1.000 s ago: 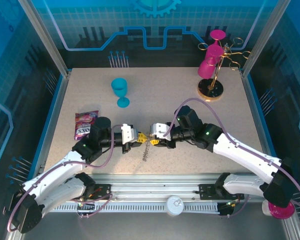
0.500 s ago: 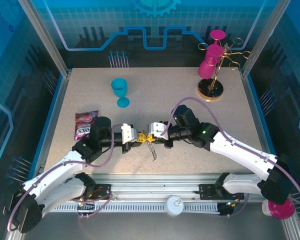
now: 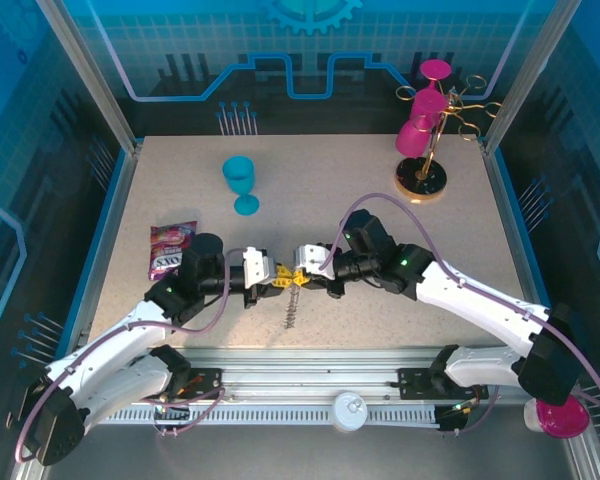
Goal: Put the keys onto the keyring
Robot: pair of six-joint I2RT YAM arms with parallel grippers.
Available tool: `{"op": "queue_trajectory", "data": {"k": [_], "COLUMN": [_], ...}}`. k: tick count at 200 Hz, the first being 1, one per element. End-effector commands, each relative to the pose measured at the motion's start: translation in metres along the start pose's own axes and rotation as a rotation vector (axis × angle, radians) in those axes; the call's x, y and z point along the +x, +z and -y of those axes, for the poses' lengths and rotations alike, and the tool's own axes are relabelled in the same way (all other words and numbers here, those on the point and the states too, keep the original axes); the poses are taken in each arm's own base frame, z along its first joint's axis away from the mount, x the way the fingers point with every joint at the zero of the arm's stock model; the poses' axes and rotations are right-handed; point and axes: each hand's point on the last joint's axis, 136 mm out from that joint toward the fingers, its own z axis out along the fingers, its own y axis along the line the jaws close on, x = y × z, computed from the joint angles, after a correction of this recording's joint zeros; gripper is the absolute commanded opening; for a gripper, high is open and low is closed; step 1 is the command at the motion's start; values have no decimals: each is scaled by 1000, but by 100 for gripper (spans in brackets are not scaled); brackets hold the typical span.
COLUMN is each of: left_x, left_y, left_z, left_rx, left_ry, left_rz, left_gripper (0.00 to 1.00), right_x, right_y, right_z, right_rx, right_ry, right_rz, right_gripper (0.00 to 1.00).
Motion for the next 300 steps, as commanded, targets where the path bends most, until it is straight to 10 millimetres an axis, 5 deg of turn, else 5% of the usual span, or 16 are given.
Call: {"op": "queue_trajectory", "data": {"k": [1, 13, 42, 124, 150, 223, 283, 300], "left_x": [-29, -28, -27, -27, -27, -25, -27, -27], "left_y": [-2, -2, -4, -4, -3, 0, -1, -1], "left_z": [-2, -2, -2, -1, -2, -4, -3, -3], "left_rx": [3, -2, -13, -5, -5, -5, -2, -3], "left_ry": [75, 81, 94, 87, 81, 58, 65, 68], "left_rz": [73, 71, 70, 66, 68, 63, 70, 71], "left_gripper": [2, 0, 0, 0, 0, 10, 9, 1], "right_x": [-29, -26, -11, -2, -6, -23, -23, -23], "right_y": [3, 1, -6, -6, -6, -6, -4, -4], "right_z": [-8, -6, 0, 1, -1, -6, -7, -7], "right_rx": [-42, -22, 39, 34, 18, -22, -32, -32], "right_ry": [-40, -45, -51, -51, -52, -33, -22, -19], "right_rz": [83, 70, 14, -31, -17, 65, 72, 70], "right_gripper": [0, 0, 19, 13, 0, 0, 0, 0]}}
